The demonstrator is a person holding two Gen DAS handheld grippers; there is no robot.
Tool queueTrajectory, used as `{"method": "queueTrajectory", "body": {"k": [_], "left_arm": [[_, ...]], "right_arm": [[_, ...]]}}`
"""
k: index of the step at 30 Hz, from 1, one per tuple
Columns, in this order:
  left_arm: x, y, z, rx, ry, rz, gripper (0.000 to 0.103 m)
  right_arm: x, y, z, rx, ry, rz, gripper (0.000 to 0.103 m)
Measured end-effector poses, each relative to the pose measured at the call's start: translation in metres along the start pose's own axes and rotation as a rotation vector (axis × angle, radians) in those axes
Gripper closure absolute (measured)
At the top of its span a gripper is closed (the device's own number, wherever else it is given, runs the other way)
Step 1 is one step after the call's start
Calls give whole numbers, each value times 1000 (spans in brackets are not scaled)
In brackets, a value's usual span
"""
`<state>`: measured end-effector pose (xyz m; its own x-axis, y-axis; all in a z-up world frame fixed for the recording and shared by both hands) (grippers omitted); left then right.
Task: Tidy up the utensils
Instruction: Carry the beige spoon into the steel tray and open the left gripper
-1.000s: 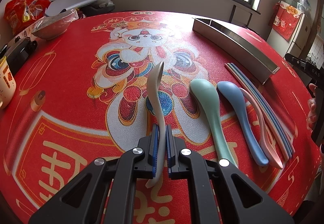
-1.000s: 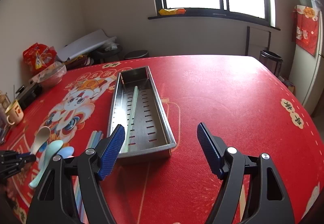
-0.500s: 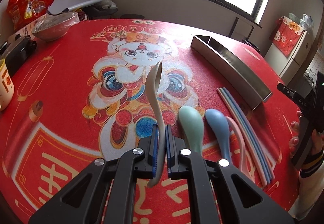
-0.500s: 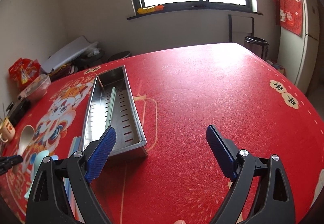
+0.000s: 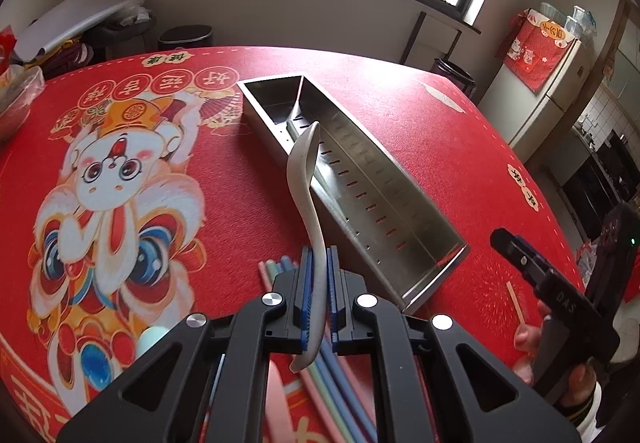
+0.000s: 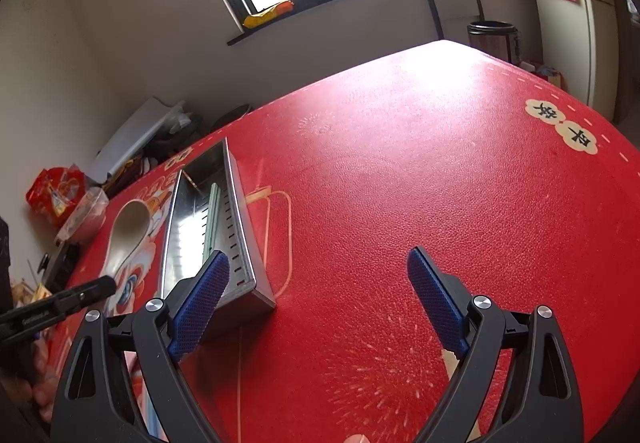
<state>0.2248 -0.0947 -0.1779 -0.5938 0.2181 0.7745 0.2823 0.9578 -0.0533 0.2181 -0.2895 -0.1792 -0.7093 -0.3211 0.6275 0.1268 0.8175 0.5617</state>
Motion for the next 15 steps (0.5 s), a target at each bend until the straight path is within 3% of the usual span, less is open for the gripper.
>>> {"method": "queueTrajectory", "body": {"k": [5,15], "left_arm": [[-32,-14,-27,25,57,12,96],[-75,-12,-46,70,149,-16,96]], "right_arm": [[2,3,2,8,-3,-4,16],[1,3,3,1,8,-6,16]]}}
Point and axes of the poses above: each gripper's, at about its wrist camera, not at the fingertips, and x roughly against the way its jaws point, y to its left, z to its underside, the point moved 9 cm from there along -x, roughly the way its jaws point, and after that the axes turned 15 degrees about -x, right-handed, at the moved point
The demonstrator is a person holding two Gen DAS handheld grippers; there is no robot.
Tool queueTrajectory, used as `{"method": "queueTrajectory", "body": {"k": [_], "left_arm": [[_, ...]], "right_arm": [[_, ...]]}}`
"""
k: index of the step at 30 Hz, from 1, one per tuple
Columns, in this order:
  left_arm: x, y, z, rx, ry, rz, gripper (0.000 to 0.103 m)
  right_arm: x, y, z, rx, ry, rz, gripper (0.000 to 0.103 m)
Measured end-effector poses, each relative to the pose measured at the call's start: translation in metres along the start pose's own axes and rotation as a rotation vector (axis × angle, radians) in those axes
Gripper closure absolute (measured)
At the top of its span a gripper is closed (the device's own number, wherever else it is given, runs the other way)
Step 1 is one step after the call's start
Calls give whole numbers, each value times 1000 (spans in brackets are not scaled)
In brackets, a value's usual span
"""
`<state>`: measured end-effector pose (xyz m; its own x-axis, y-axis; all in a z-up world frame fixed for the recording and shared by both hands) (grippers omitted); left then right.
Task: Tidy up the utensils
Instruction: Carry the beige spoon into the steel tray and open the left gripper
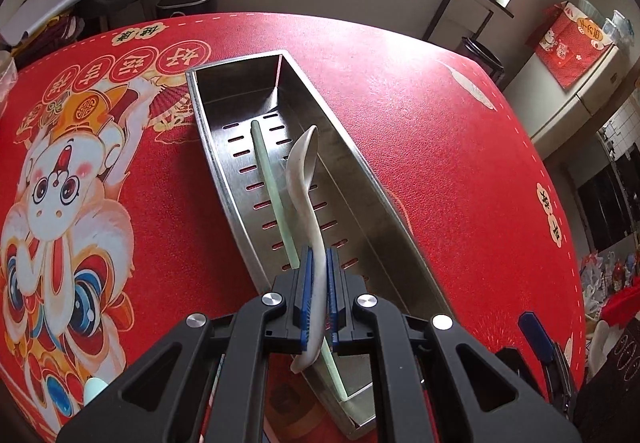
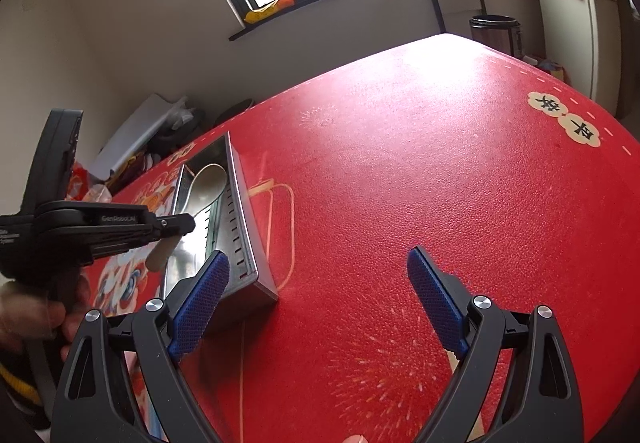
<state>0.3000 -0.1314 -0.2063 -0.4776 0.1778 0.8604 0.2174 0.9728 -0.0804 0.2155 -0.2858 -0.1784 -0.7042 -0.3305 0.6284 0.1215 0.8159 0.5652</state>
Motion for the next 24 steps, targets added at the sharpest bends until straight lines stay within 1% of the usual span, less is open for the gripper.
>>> {"method": "queueTrajectory", "body": {"k": [4,7,18,21,22,23,24], "left_arm": [[-11,-7,-2,-18,26,5,95],[-17,-13,0,-20,40,24,93],[-25,-25,7,-32,53,84,92],[-24,-27,6,-43,49,91,83],[-22,-28,5,-48,46,89,76],[-21,-28,5,-54,40,91,66],[-18,-28,4,-61,34,94,61]], "right_arm": [[-1,-2,-1,-6,4,0,15],[-2,-5,-1,-19,8,-3,15],[-4,-10,-1,-39,12,-7,16],[-4,-10,-1,-38,11,-8,16],[-4,-10,-1,-38,11,-9,16],[-4,-10,-1,-38,12,-9,16],[-5,-11,-1,-38,13,-8,16]]}}
Point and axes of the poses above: each gripper's, at about its wrist camera, not at the fingertips, and x roughly against the way its jaws point, y to its left, z to its underside, the point moved 9 cm from there along -x, roughly the way its jaws point, and after that the axes turned 15 degrees about -x, right-handed, at the moved point
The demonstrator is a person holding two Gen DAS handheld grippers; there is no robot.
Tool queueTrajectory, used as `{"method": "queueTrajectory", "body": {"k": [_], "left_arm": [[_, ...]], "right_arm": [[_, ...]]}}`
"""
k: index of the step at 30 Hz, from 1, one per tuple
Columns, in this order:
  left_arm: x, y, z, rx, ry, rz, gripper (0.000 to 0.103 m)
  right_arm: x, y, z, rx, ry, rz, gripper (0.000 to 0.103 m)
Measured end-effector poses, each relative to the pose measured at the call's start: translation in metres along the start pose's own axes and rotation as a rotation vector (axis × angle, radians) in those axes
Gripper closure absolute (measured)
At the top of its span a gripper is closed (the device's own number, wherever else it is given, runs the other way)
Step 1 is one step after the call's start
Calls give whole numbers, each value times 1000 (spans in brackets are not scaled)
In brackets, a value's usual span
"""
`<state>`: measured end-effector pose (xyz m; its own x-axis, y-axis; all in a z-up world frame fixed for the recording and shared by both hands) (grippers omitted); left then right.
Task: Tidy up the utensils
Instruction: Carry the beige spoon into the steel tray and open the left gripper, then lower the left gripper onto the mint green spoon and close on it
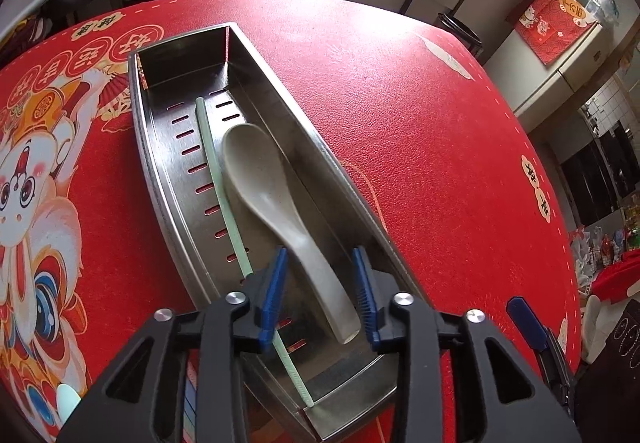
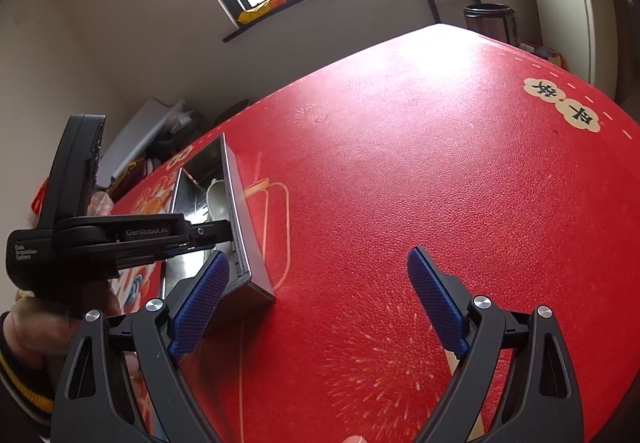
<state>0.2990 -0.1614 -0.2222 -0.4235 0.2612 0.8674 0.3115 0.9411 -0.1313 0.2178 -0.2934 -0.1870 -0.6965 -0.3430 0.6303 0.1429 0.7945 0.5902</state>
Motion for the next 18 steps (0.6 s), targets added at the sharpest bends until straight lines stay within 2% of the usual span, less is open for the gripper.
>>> {"method": "queueTrajectory", "body": {"k": [1,3,5,6,8,9,13,18], "left_arm": [[3,0,-1,-8,-8,-3,55],[12,1,-2,-27,-27,-9,50],[24,4,-2,-45,-52,-27,35],[32,5,-2,-56,-71,-32,32],[49,6,-1,-89,-106,-55,15],[59,8,0,-108,-128,-80,12],[95,19,13,-161,-202,-170,6],[134,40,45,-169,-273,-242,6]], "right_arm": [[0,0,0,-1,-1,3,16],[1,-1,-1,-1,-7,5,16],[2,-1,-2,-2,-12,3,16],[2,-1,-2,-3,-12,3,16],[1,0,-2,-3,-11,0,16],[2,0,-3,-4,-13,0,16],[2,-1,-4,-14,-20,-8,16],[5,-1,-4,-28,-32,-31,16]]}}
Point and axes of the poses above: each gripper's, at about its wrist camera, not at the fingertips, and x roughly against the way its jaws point, y to its left, z to its underside, the point moved 9 cm from there along -x, roughly the way its jaws point, and after that the axes turned 15 degrees about -x, right-handed, at the moved point
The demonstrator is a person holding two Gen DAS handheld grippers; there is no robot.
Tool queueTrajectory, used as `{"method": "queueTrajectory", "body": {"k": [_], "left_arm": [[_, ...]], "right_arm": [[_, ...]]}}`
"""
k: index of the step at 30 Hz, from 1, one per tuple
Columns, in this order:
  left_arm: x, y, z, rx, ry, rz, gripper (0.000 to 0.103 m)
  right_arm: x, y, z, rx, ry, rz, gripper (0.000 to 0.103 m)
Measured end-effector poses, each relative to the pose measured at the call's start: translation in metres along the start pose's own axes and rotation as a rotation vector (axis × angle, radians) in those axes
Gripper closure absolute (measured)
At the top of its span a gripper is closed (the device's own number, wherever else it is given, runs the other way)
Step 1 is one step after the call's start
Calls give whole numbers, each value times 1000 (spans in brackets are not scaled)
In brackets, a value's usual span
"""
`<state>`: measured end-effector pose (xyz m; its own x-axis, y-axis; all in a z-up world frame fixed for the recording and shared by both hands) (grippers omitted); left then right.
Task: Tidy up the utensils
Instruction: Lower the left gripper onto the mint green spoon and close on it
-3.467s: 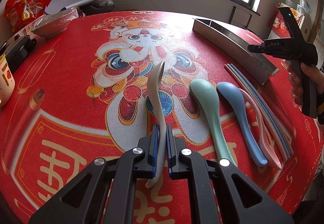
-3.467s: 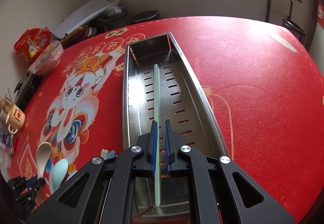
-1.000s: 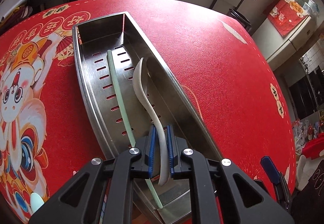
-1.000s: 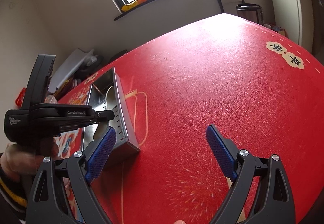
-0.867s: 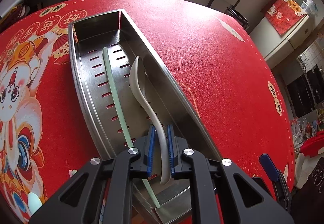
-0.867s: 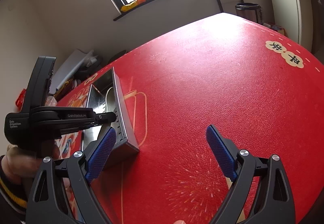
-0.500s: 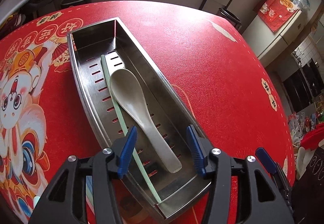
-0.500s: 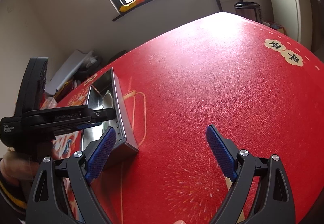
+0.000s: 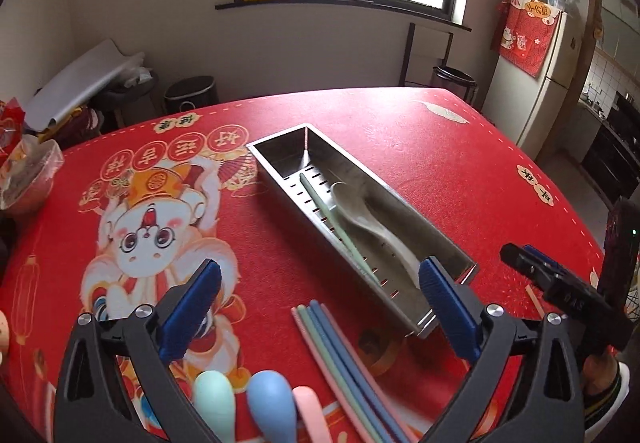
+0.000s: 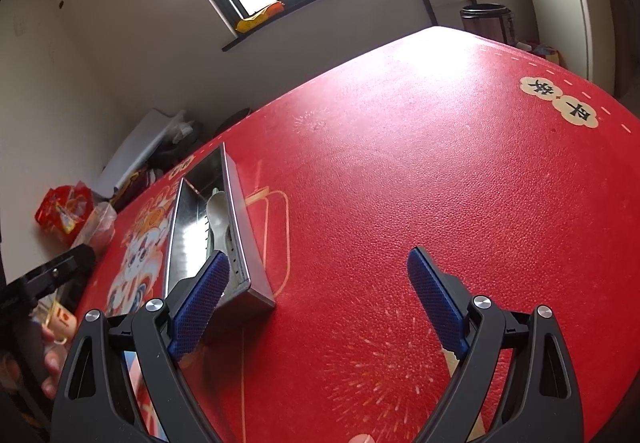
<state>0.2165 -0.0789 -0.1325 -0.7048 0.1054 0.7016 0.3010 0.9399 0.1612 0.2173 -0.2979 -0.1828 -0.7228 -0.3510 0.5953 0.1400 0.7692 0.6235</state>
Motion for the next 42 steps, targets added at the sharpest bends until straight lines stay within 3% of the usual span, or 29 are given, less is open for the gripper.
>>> {"method": "queueTrajectory", "body": {"k": [6,11,14,18,25,28,38,42], "left_arm": [[37,34,52,28,-25,-50,6],[52,58,98,72,-5,-56,6],[53,71,121,100,18,-56,6],[49,81,144,141,46,-39,6],[44,74,161,128,39,36,7],[42,65,161,126,30,79,19],[18,51,162,191,62,204,62],[12,52,163,214,68,215,69]], "right_arm": [[3,9,2,15,-22,-32,16],[23,31,5,137,-103,-31,16],[31,42,17,168,-75,-48,16],[31,50,35,201,-19,-3,16],[22,47,66,182,74,45,15],[18,40,71,177,84,89,15],[22,37,74,173,67,96,15],[21,37,73,169,71,91,15]]}}
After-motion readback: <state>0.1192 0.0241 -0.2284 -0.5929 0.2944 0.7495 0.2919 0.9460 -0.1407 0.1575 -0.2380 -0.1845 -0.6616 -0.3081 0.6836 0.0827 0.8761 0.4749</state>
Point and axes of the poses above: each gripper's, at about its wrist camera, not at the fingertips, and x roughly against the way its jaws point, y to its left, z to its underside, the point moved 9 cm from there along -x, roughly the way its jaws point, and after that the axes turned 15 degrees about -x, right-handed, at the moved point
